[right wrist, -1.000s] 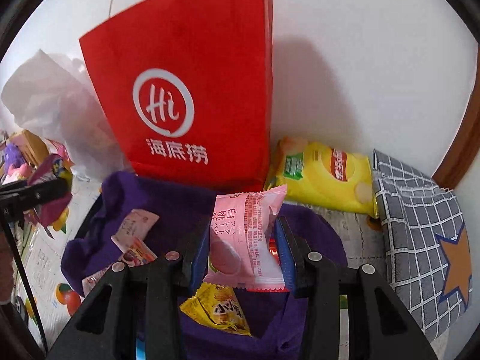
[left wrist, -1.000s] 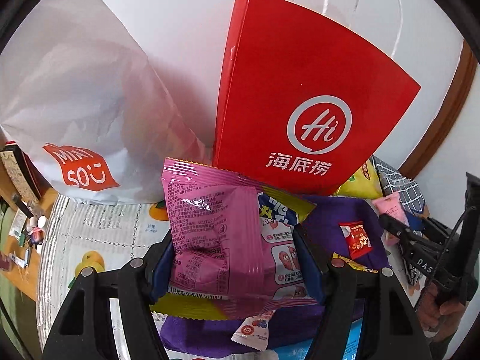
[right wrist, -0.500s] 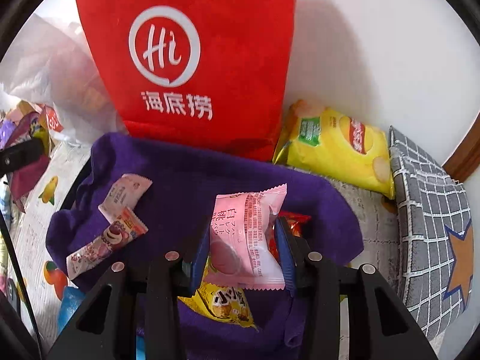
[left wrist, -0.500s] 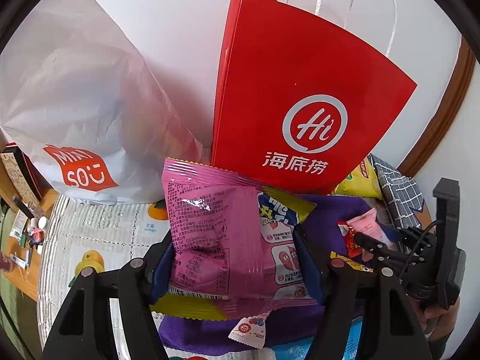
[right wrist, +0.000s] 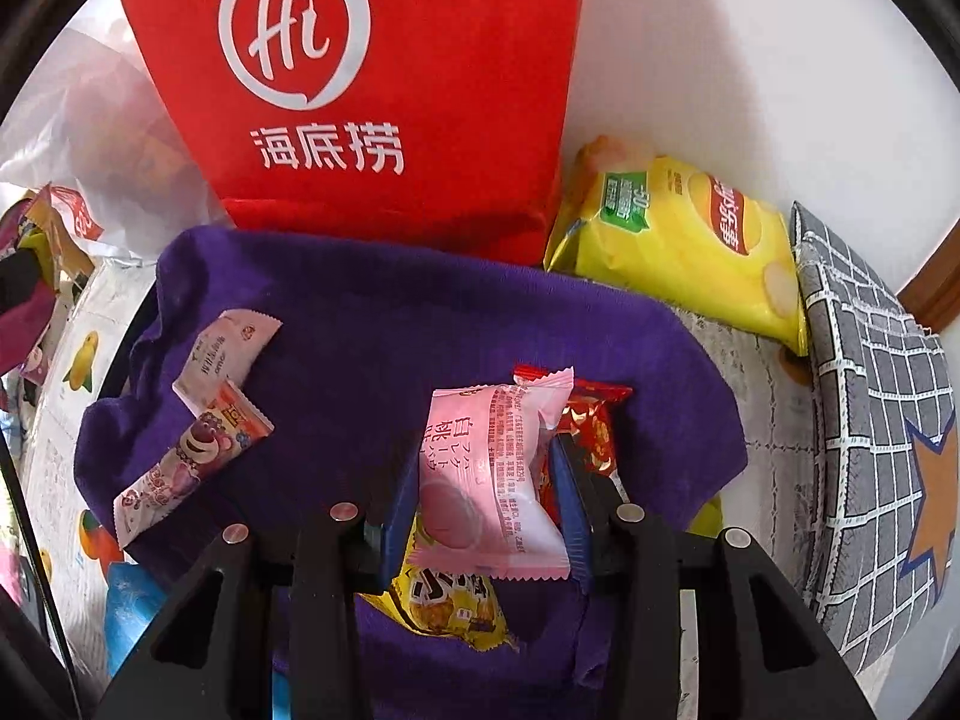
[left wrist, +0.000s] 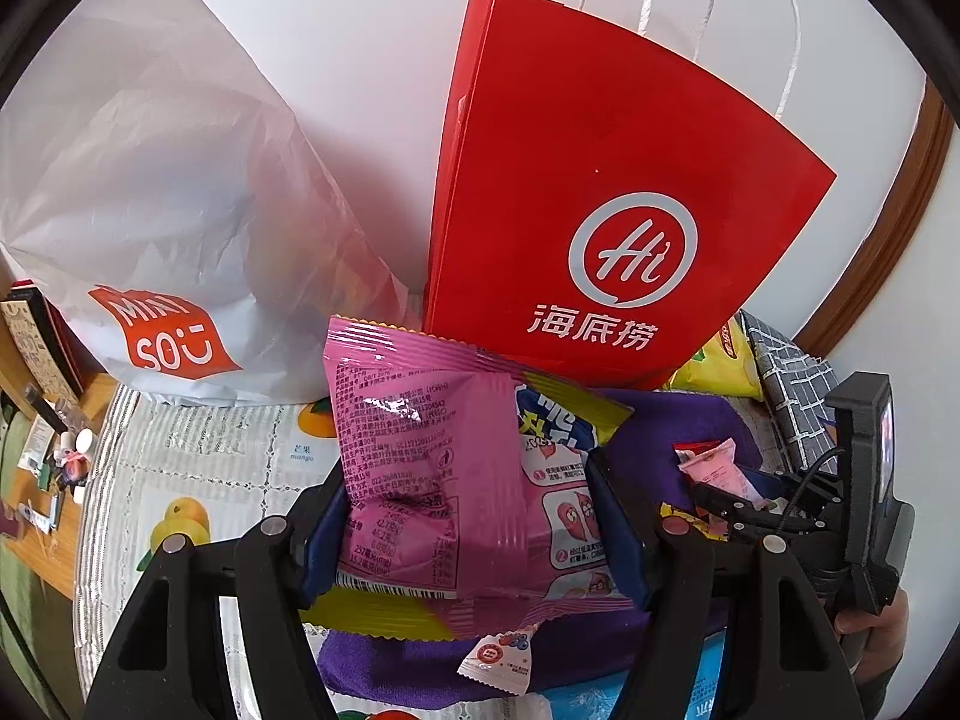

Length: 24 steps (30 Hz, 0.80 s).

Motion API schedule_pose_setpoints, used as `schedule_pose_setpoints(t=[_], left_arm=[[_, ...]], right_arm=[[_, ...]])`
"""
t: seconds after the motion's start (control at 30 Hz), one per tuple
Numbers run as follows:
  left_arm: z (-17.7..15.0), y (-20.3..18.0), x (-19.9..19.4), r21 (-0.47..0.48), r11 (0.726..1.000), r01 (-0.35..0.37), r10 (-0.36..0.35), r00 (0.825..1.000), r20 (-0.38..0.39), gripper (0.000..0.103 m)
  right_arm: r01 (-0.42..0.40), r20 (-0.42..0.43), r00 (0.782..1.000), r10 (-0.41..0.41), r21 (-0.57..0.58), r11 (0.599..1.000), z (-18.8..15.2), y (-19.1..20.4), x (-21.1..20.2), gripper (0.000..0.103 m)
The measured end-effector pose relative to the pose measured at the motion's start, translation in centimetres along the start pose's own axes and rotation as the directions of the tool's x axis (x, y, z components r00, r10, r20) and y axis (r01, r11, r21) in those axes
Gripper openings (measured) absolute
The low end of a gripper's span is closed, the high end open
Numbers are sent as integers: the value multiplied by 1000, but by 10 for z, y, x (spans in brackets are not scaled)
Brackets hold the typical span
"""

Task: Organize snacks
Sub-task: 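Lower both packets onto the purple towel and open both tools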

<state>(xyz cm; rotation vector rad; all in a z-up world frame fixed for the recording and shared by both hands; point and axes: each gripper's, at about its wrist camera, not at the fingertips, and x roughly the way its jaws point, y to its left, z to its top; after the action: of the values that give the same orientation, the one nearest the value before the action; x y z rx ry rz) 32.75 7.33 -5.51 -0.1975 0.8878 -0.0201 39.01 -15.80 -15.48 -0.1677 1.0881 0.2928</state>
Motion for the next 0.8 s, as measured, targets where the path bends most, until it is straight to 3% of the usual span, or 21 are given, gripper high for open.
schedule_pose_setpoints(t=[0.57, 0.8], left_arm=[[-2, 0, 10, 2, 1000, -19, 19, 999, -40, 69], [-4, -1, 22, 10, 999, -54, 54, 996, -72, 69]], right_arm=[[14, -43, 999, -15, -28, 1000, 3, 13, 11, 45], [38, 8, 999, -38, -43, 998, 6, 13, -11, 54]])
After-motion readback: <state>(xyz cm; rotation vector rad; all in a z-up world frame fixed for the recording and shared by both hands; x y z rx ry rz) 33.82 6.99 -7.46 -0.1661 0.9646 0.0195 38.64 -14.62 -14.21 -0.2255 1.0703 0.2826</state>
